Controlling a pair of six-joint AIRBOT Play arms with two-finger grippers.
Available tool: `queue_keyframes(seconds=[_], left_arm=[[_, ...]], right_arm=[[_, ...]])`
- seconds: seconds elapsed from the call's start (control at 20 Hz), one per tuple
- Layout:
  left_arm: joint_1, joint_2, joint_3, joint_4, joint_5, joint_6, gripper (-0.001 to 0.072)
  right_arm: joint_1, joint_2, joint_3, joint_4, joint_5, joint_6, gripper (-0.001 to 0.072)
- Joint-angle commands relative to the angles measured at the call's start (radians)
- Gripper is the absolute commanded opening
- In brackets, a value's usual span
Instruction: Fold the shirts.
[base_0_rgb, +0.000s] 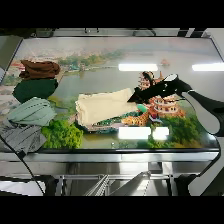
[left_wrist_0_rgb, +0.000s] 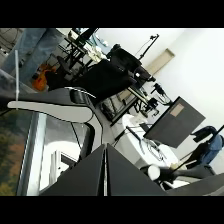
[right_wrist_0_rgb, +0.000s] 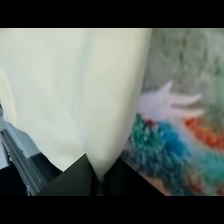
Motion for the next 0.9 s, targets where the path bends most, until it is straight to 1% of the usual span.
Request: queue_keyframes(seconds=[0.0, 0.15, 0.2, 0.4, 0.5, 0.55, 0.6, 0.75, 0.85], left_arm=[[0.0, 0.001, 0.0, 0.0, 0.023, 0.002, 0.0019], [0.0, 0.001, 0.0, 0.001, 0.016, 0.002, 0.0019], [0.0, 0.001, 0.0, 0.001, 0.017, 0.002, 0.0018], [0.0, 0.001, 0.0, 0.002, 0.019, 0.002, 0.0018], [0.0, 0.001, 0.0, 0.025, 0.029, 0.005, 0.0019], [0.0, 0.001, 0.0, 0.07, 0.049, 0.007, 0.0019], [-0.001, 0.001, 0.0, 0.146, 0.079, 0.006, 0.0018], [-0.016, 0.001, 0.0, 0.437, 0.169, -0.048, 0.0018], [-0.045, 0.001, 0.0, 0.612, 0.204, -0.068, 0.0018]], right_arm=[[-0.135, 0.141, 0.006, -0.133, -0.077, 0.047, 0.0013], [-0.402, 0.296, -0.012, -0.368, -0.099, 0.225, 0.0012], [-0.499, 0.34, -0.042, -0.41, -0.1, 0.246, 0.0012], [-0.824, 0.446, -0.212, -0.497, -0.103, 0.234, 0.0012], [-0.97, 0.484, -0.315, -0.558, -0.135, 0.234, 0.0011], [-1.034, 0.505, -0.368, -0.577, -0.164, 0.233, 0.0011], [-1.102, 0.533, -0.426, -0.593, -0.206, 0.233, 0.0011], [-1.294, 0.623, -0.573, -0.639, -0.331, 0.234, 0.0012], [-1.412, 0.671, -0.646, -0.679, -0.367, 0.233, 0.0012]])
